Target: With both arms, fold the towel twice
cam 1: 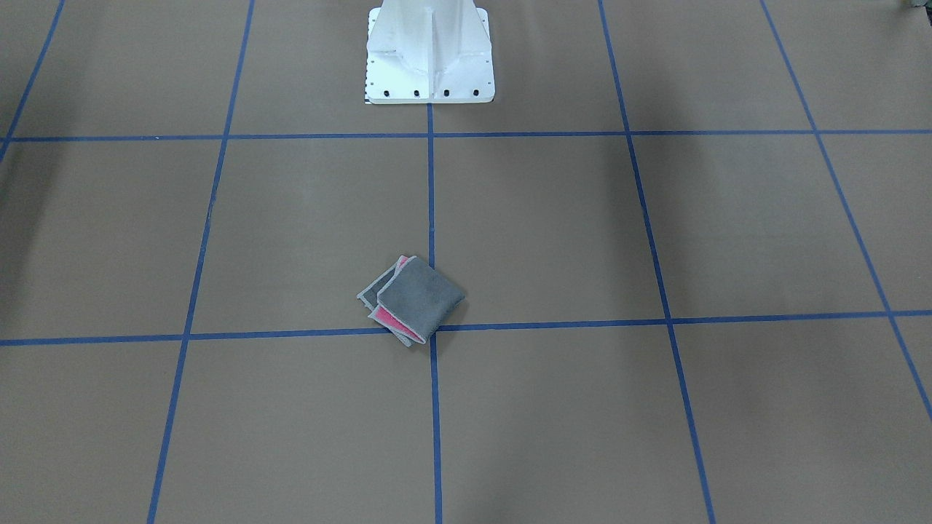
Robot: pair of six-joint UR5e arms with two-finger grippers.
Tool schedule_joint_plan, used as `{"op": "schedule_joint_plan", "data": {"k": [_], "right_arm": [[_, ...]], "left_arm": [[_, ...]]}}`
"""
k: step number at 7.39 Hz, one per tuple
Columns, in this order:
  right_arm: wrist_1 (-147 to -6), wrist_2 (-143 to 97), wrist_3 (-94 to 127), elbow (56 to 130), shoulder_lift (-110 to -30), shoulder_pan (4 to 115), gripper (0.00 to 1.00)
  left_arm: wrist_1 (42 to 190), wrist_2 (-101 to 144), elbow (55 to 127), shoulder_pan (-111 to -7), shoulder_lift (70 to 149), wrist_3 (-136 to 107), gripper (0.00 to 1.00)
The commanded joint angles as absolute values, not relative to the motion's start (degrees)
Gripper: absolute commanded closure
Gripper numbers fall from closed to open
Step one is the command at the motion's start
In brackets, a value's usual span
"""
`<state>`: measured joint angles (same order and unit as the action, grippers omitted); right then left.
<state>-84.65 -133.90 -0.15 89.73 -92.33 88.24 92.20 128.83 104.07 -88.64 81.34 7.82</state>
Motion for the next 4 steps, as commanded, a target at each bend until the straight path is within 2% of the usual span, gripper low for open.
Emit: {"op": "schedule_joint_plan", "data": {"k": [1, 4], "right_arm": [[-84.6, -134.5, -0.2, 89.7, -92.6, 88.2, 0.00], [-84.5, -134.1, -0.2, 89.6, -92.6, 88.2, 0.00]], "left_arm": [[92.5, 130.3, 102.8, -88.3, 81.6, 7.9, 0.00], [92.8, 130.3, 101.1, -87.7, 82.5, 8.4, 0.00]]}}
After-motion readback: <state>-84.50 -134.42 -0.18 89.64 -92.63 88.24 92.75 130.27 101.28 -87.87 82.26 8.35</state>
